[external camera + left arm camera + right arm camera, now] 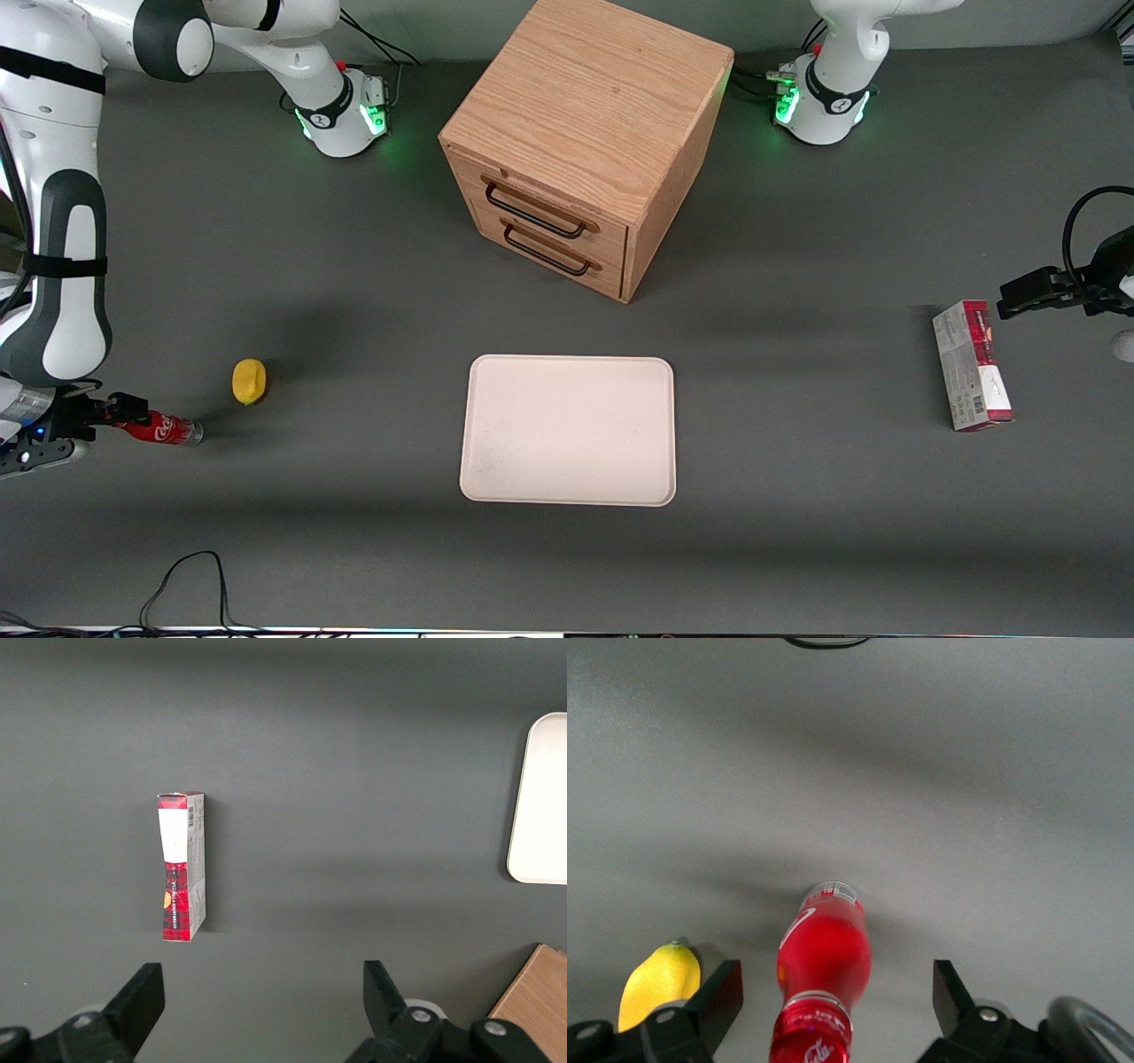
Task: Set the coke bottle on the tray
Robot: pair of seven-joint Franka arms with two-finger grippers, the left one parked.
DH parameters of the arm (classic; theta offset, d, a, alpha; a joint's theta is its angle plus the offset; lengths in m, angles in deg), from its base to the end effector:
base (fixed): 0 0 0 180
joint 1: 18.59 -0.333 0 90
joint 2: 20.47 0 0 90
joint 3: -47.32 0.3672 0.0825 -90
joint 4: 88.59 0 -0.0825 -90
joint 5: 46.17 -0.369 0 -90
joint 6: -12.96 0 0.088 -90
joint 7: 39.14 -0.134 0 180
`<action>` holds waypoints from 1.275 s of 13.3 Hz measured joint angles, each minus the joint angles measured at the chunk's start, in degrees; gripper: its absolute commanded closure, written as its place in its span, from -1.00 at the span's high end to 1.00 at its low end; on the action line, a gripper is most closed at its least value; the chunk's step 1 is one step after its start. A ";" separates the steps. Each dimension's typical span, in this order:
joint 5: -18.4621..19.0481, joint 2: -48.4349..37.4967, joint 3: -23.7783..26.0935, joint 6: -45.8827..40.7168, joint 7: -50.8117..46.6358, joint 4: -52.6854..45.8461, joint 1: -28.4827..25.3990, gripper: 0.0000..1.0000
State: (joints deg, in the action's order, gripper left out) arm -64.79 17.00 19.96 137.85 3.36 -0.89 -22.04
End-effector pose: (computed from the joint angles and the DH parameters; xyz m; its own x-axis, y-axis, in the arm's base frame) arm 0.6952 -0.2169 0.3327 0.9690 0.2414 0.0528 0.2386 -0.9696 0.0549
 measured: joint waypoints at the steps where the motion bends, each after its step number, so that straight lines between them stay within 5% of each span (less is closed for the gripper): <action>1: -0.21 -0.01 0.00 0.00 0.09 0.00 -0.01 -0.23; 3: -0.37 -0.01 0.00 0.00 0.15 0.00 -0.01 -0.85; 4: -0.46 -0.02 0.00 0.00 0.15 0.00 -0.03 -1.00; 8: -0.74 -0.41 0.07 -1.48 -0.12 -0.36 -0.32 -1.00; 12: 0.86 -2.80 0.87 -17.25 -7.34 -9.56 -1.75 -1.00; 17: 7.10 -7.73 13.44 -38.88 -26.39 -25.86 -2.78 -1.00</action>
State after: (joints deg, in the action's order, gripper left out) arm -57.69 9.26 33.41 98.96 -23.03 -26.75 -24.82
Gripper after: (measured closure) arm 0.656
